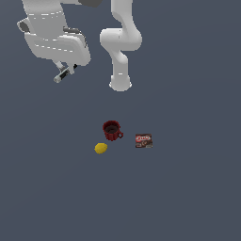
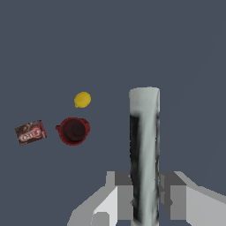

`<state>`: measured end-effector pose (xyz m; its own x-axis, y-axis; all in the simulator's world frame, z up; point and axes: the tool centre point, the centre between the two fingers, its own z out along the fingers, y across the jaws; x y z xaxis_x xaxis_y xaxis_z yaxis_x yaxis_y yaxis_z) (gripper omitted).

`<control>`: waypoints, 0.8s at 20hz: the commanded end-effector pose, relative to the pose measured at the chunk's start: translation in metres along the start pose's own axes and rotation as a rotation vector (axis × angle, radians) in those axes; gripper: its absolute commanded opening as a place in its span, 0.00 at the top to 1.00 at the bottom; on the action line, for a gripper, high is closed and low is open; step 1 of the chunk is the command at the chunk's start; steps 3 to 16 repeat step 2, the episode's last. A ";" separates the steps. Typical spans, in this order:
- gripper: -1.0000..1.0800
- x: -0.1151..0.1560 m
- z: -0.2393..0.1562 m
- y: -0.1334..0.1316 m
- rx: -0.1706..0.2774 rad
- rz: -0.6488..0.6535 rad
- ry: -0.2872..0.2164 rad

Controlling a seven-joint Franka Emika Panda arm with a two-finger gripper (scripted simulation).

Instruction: Pick up a designated object from a clutter of objects.

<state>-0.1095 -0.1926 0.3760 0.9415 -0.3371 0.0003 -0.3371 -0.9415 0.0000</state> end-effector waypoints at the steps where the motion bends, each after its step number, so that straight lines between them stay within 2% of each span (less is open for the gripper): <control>1: 1.00 0.000 0.000 0.000 0.000 -0.001 0.000; 16: 1.00 0.000 0.001 -0.001 0.000 -0.001 0.000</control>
